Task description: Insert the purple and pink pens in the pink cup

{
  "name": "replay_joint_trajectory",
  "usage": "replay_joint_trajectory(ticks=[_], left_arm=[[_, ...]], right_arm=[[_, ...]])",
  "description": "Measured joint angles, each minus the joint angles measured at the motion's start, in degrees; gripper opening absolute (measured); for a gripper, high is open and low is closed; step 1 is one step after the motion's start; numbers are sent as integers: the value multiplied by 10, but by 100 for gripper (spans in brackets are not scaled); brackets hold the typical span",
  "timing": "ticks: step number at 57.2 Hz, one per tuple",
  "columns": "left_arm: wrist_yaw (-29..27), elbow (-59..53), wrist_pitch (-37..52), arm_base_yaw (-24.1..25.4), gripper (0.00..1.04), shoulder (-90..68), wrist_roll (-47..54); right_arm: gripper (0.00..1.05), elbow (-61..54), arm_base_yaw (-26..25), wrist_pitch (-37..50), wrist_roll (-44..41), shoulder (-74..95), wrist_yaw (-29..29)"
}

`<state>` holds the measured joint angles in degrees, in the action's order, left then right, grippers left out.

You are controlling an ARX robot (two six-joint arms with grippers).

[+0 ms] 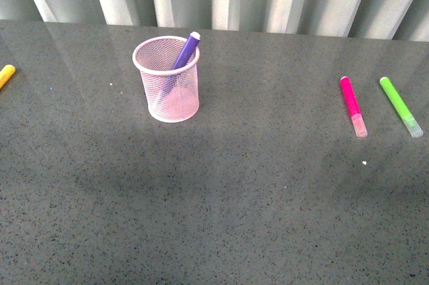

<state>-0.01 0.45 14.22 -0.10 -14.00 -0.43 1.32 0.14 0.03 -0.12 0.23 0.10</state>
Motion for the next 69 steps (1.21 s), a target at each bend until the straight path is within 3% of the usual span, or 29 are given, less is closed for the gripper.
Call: replay_joint_trajectory(ticks=[15,22,34,50,58,60,62,65,69], left_arm=[[0,0,-41,0,4,41,0],[0,0,-136,0,4,118,0],[0,0,-141,0,4,137,0],[0,0,-142,0,63,138,0],[0,0,-142,0,99,138,0],[0,0,-142,0,100,138,2],[0,0,-142,0,97,138,2],[-1,0,-142,0,98,138,2],[0,0,-142,0,98,138,2]], right_arm=[[98,0,0,0,0,0,0],[98,0,0,0,0,0,0],[98,0,0,0,0,0,0],[98,0,0,0,0,0,0],[98,0,0,0,0,0,0],[98,1,2,-3,2,3,9],[98,29,18,-78,12,41,85],[98,60,12,-136,14,115,140],[98,92,-29,-110,12,235,133]])
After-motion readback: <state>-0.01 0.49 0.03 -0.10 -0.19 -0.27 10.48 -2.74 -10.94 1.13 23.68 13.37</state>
